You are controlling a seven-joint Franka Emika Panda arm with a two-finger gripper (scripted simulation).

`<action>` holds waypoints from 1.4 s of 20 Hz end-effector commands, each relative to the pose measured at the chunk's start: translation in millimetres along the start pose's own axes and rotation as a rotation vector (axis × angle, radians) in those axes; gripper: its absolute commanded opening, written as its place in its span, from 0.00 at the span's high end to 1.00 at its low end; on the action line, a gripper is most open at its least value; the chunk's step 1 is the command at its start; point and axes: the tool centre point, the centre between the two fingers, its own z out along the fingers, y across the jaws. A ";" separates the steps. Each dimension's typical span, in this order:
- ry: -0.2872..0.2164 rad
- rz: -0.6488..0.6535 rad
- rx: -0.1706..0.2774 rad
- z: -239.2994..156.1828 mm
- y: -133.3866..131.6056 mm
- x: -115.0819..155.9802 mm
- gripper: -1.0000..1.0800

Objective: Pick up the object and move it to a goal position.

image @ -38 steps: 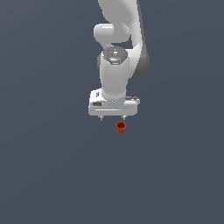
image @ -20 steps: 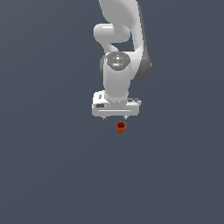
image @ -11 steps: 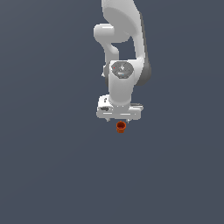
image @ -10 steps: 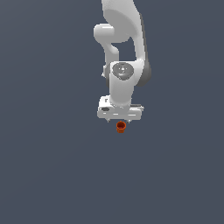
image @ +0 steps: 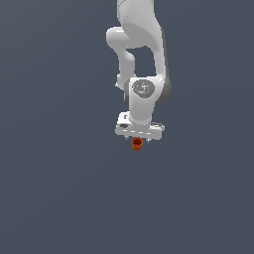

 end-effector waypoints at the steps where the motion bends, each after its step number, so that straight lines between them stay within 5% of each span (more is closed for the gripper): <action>1: 0.002 0.009 0.000 2.8 -1.0 -1.2 0.04; 21: 0.003 0.010 0.001 53.1 -1.0 -1.4 0.04; 22: 0.003 0.010 0.001 53.1 -1.0 -1.4 1.00; 28: 0.003 0.010 0.001 53.1 -1.0 -1.4 1.00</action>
